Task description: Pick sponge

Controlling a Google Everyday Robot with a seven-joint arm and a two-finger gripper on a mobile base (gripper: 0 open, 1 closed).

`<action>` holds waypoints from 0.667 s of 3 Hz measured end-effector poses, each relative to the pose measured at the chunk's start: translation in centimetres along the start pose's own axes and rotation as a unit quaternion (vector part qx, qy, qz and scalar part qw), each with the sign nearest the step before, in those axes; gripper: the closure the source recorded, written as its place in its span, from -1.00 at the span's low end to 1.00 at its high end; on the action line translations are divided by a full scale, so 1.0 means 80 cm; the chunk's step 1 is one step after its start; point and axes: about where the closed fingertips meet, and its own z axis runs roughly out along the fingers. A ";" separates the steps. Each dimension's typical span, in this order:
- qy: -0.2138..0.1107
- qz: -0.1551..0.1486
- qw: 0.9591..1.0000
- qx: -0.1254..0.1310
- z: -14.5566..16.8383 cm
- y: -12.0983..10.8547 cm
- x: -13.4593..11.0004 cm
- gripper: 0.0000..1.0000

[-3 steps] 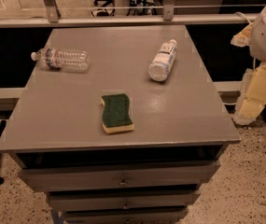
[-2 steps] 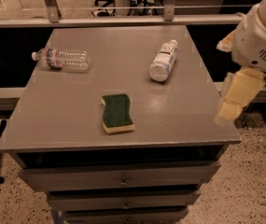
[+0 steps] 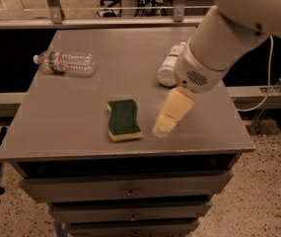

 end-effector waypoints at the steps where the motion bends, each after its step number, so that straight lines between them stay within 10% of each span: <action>1: -0.016 0.061 0.998 -0.009 0.049 0.007 -0.035 -1.00; 2: -0.040 0.143 0.989 -0.016 0.096 0.025 -0.078 -1.00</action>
Offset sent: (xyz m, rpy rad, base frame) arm 0.0338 0.1219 -0.0705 0.2470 0.1392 -0.4026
